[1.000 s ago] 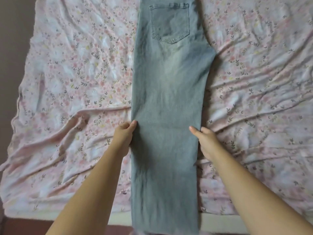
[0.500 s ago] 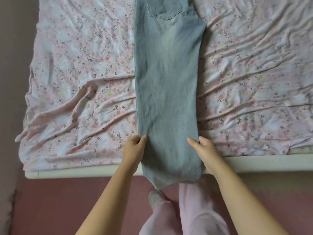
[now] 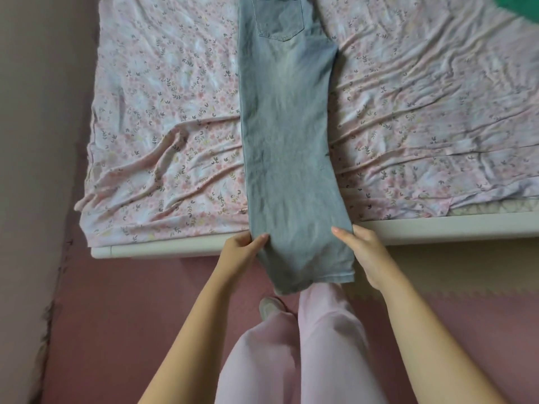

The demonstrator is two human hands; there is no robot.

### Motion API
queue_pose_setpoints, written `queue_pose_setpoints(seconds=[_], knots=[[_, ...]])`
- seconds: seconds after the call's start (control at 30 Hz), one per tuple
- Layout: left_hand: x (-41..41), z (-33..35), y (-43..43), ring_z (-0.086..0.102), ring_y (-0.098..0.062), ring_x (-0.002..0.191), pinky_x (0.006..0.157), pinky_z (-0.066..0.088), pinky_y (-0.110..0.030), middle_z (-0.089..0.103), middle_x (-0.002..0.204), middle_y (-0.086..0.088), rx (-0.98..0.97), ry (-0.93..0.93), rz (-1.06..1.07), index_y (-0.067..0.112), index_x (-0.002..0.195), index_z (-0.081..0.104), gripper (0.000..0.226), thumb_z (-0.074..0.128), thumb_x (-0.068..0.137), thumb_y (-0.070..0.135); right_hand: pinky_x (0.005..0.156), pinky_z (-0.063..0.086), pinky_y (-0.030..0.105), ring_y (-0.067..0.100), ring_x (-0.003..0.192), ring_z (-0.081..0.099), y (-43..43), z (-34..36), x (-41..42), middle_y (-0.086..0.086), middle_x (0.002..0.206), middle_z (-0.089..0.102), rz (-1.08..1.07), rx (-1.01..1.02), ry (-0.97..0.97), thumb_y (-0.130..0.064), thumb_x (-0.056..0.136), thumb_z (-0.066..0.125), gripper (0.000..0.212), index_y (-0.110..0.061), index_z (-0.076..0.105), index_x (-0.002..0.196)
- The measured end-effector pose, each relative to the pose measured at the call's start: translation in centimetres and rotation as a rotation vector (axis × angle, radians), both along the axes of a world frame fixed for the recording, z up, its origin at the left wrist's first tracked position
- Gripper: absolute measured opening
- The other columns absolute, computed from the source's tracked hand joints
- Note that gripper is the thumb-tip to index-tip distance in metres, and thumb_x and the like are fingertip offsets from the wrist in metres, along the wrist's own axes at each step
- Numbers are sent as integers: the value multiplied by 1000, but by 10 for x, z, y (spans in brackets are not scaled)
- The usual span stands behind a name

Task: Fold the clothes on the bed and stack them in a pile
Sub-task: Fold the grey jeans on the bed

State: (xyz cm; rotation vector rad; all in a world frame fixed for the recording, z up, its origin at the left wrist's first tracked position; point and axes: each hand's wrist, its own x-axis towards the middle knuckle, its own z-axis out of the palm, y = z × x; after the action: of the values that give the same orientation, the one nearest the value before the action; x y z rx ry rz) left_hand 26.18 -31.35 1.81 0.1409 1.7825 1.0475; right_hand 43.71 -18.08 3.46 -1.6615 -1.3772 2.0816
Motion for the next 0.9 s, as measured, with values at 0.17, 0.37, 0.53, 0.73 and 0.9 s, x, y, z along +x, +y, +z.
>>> queue_pose_setpoints(seconds=[0.17,0.37,0.53,0.73,0.9], knots=[[21,42,-13,60,-13,71,61,47,-25,66,79,-2,86,-4,118,5,82,63,14,62,87,18,72,48,36,26,81,59,-20,36,6,27,86,64,-91,83,-7,-17,88,60,16,-2,63,83],[36,70,-14,34,-10,46,42,30,-20,40,52,2,-24,118,173,12,61,42,33,61,87,18,68,39,37,24,72,49,-29,56,17,24,74,55,-101,141,-47,-18,85,63,32,12,52,82],[33,74,-1,39,-17,60,54,33,-26,41,59,-3,-150,221,204,10,65,41,25,51,88,13,60,41,28,15,69,52,-13,70,7,3,81,60,-111,48,-36,-15,90,56,10,-16,61,81],[7,93,48,34,-13,57,53,30,-26,40,67,-2,-152,-74,361,12,87,60,23,53,91,34,56,42,25,14,68,54,39,81,-30,0,79,62,-74,-13,-2,-13,89,56,14,-22,63,81],[-24,114,97,35,-12,53,51,30,-23,40,59,-1,-136,-52,325,12,69,52,20,58,88,14,60,47,23,14,72,58,102,92,-62,2,80,63,-32,3,26,-17,87,60,9,-19,64,79]])
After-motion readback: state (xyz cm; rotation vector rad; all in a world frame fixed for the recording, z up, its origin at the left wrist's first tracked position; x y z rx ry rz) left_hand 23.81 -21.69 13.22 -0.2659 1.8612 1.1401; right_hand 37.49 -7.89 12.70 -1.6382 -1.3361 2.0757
